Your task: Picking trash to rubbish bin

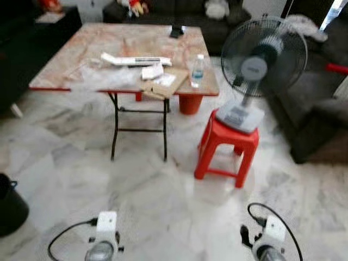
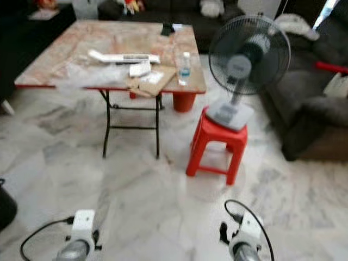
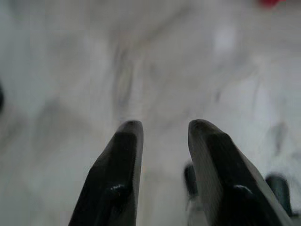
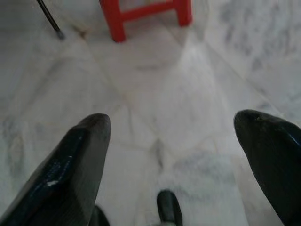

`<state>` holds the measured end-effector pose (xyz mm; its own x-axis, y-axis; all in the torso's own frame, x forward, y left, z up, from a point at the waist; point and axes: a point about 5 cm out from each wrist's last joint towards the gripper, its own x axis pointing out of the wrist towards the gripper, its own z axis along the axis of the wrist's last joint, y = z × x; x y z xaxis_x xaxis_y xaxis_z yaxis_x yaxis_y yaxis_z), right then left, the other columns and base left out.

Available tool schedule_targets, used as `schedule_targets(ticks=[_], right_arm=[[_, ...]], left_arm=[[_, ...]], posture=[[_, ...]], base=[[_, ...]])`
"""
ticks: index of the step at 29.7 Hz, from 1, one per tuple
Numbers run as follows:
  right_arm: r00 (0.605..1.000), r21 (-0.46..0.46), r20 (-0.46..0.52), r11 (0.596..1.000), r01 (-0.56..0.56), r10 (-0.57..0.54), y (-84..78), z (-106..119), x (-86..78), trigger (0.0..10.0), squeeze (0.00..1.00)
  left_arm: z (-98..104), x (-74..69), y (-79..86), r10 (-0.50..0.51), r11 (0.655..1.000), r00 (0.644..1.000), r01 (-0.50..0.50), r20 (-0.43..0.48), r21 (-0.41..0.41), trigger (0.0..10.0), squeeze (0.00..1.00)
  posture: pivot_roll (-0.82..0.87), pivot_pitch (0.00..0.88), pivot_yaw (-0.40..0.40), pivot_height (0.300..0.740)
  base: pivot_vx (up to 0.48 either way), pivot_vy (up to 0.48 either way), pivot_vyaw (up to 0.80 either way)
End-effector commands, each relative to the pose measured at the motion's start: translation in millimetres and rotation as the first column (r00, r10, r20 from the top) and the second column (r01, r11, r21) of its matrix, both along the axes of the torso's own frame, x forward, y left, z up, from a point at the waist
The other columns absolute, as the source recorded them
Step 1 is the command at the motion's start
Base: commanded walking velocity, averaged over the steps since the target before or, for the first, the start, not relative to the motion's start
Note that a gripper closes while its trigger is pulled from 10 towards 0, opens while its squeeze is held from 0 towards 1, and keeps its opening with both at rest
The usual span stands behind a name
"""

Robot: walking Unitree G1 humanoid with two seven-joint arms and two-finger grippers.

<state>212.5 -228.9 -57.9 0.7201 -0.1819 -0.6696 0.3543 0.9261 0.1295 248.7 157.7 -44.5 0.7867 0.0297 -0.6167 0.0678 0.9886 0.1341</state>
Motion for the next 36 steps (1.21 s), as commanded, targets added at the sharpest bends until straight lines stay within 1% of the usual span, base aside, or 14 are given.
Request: schedule_targets(ticks=[1, 2, 5, 7, 8, 9, 11, 12, 14, 19, 22, 25, 31, 36], right_arm=[[0.997, -0.043, 0.076, 0.999, -0.020, 0.024, -6.6, 13.4, 15.9, 10.0, 0.00], [0.990, -0.080, 0.128, 0.996, -0.047, 0.057, -8.5, 24.5, 29.5, 10.0, 0.00], [0.972, -0.093, 0.221, 0.994, -0.064, 0.084, -7.1, 42.5, 51.0, 10.0, 0.00], [0.956, -0.107, 0.270, 0.991, -0.085, 0.111, -4.2, 52.9, 62.7, 10.0, 0.00], [0.930, -0.113, 0.339, 0.988, -0.109, 0.141, 1.9, 67.6, 78.3, 10.0, 0.00], [0.907, -0.125, 0.385, 0.983, -0.134, 0.173, 8.0, 77.7, 88.3, 10.0, 0.00], [0.879, -0.132, 0.432, 0.979, -0.157, 0.199, 15.1, 87.4, 97.0, 10.0, 0.00], [0.853, -0.129, 0.475, 0.976, -0.174, 0.214, 22.5, 96.6, 105.2, 10.0, 0.00], [0.823, -0.128, 0.518, 0.972, -0.195, 0.233, 31.9, 106.9, 113.9, 10.0, 0.00], [0.785, -0.136, 0.556, 0.962, -0.238, 0.273, 48.7, 118.1, 124.1, 10.0, 0.00], [0.780, -0.148, 0.550, 0.954, -0.260, 0.298, 55.5, 117.0, 124.0, 10.0, 0.00], [0.781, -0.119, 0.555, 0.957, -0.264, 0.284, 58.7, 115.0, 122.7, 10.0, 0.00], [0.757, -0.146, 0.567, 0.944, -0.295, 0.324, 63.8, 116.6, 122.3, 10.0, 0.00], [0.757, -0.136, 0.568, 0.944, -0.300, 0.323, 65.6, 117.1, 123.3, 10.0, 0.00]], left_arm=[[10.6, 12.0, -7.2, -0.052, 0.999, 0.996, 0.052, 0.072, 0.009, 10.0, 0.00], [20.0, 22.6, -10.5, -0.061, 0.998, 0.990, 0.059, 0.124, 0.015, 10.0, 0.00], [32.5, 35.7, -13.9, -0.031, 0.999, 0.982, 0.035, 0.189, -0.019, 10.0, 0.00], [38.6, 41.4, -17.8, -0.042, 0.999, 0.975, 0.048, 0.220, -0.024, 10.0, 0.00], [46.8, 48.5, -22.9, -0.064, 0.997, 0.963, 0.073, 0.263, -0.023, 10.0, 0.00], [52.1, 52.7, -24.9, -0.073, 0.996, 0.953, 0.082, 0.293, -0.019, 10.0, 0.00], [56.4, 56.1, -24.4, -0.060, 0.997, 0.947, 0.070, 0.316, -0.020, 10.0, 0.00], [61.3, 59.7, -23.5, -0.041, 0.998, 0.939, 0.056, 0.343, -0.034, 10.0, 0.00], [66.8, 63.6, -22.4, -0.031, 0.998, 0.928, 0.048, 0.372, -0.035, 10.0, 0.00], [74.2, 68.6, -21.6, -0.022, 0.999, 0.911, 0.040, 0.412, -0.034, 10.0, 0.00], [75.9, 69.9, -22.9, -0.036, 0.999, 0.907, 0.045, 0.419, -0.012, 10.0, 0.00], [76.6, 70.4, -23.8, -0.035, 0.999, 0.905, 0.046, 0.424, -0.014, 10.0, 0.00], [77.3, 70.5, -25.4, -0.039, 0.999, 0.902, 0.050, 0.430, -0.015, 10.0, 0.00], [79.8, 72.4, -26.7, -0.039, 0.999, 0.898, 0.051, 0.439, -0.016, 10.0, 0.00]], posture=[[-0.07, 0.036, -0.030, 0.740], [-0.08, 0.032, -0.031, 0.740], [-0.08, 0.032, -0.031, 0.740], [-0.08, 0.028, -0.036, 0.740], [-0.08, 0.023, -0.038, 0.740], [-0.08, 0.023, -0.038, 0.740], [-0.08, 0.023, -0.038, 0.740], [-0.08, 0.017, -0.039, 0.740], [-0.07, 0.013, -0.039, 0.740], [-0.07, 0.003, -0.041, 0.740], [-0.07, 0.000, -0.043, 0.740], [-0.07, 0.000, -0.041, 0.740], [-0.07, 0.000, -0.040, 0.740], [-0.07, 0.000, -0.041, 0.740]], base=[[0.000, 0.000, 0.00], [0.000, 0.000, 0.00], [0.000, 0.000, 0.00], [0.000, 0.000, 0.00], [0.000, 0.000, 0.00], [0.000, 0.000, 0.00], [0.000, 0.000, 0.00], [0.000, 0.000, 0.00], [0.000, 0.000, 0.00], [0.050, 0.000, 0.00], [0.354, 0.000, 0.56], [0.371, 0.000, 0.34], [0.372, 0.000, 0.08], [0.372, 0.000, 0.49]])
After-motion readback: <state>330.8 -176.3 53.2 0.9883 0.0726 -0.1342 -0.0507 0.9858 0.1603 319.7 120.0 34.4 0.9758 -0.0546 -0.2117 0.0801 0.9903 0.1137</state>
